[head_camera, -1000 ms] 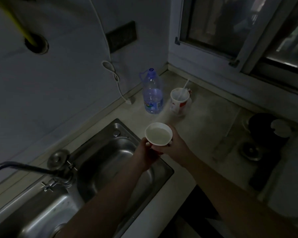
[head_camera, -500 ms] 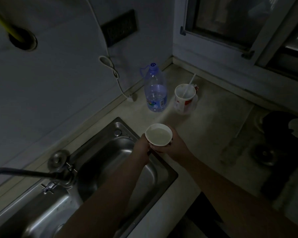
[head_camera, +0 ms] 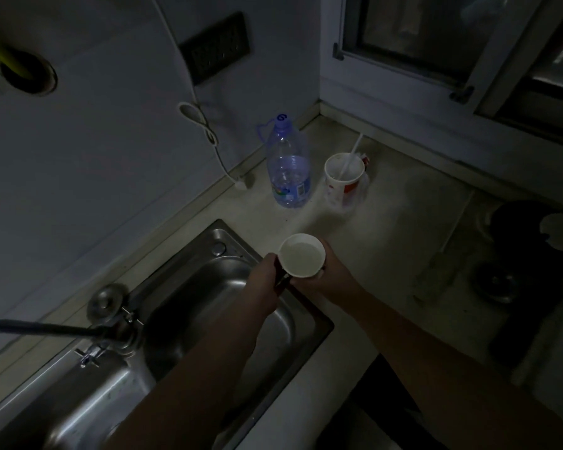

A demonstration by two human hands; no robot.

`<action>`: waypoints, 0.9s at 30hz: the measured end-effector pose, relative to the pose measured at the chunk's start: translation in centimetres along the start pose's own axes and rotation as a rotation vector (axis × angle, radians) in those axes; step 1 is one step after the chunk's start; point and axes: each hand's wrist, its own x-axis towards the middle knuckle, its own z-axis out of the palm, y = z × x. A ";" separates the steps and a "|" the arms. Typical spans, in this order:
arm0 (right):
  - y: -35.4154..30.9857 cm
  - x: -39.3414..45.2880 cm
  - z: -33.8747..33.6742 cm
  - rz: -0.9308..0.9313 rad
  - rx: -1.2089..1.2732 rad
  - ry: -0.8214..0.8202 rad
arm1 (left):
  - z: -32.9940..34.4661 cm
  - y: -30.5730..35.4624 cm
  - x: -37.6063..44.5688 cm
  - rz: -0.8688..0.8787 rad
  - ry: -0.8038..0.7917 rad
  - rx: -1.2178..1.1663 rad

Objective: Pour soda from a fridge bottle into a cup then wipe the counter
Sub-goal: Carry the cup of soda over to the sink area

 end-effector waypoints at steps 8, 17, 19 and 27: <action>-1.6 -1.4 -1.1 0.116 -0.075 0.000 | -0.9 -0.1 -0.8 0.002 -0.047 -0.031; -2.4 -6.2 -0.9 0.280 -0.227 0.032 | -5.1 -0.8 -4.6 0.207 -0.019 0.607; -3.1 -7.6 0.0 0.282 -0.240 -0.028 | -6.8 -1.4 -5.6 0.378 -0.056 0.933; -6.9 -12.9 4.6 0.028 -0.660 -0.194 | -12.4 -3.6 -10.1 0.653 -0.051 1.484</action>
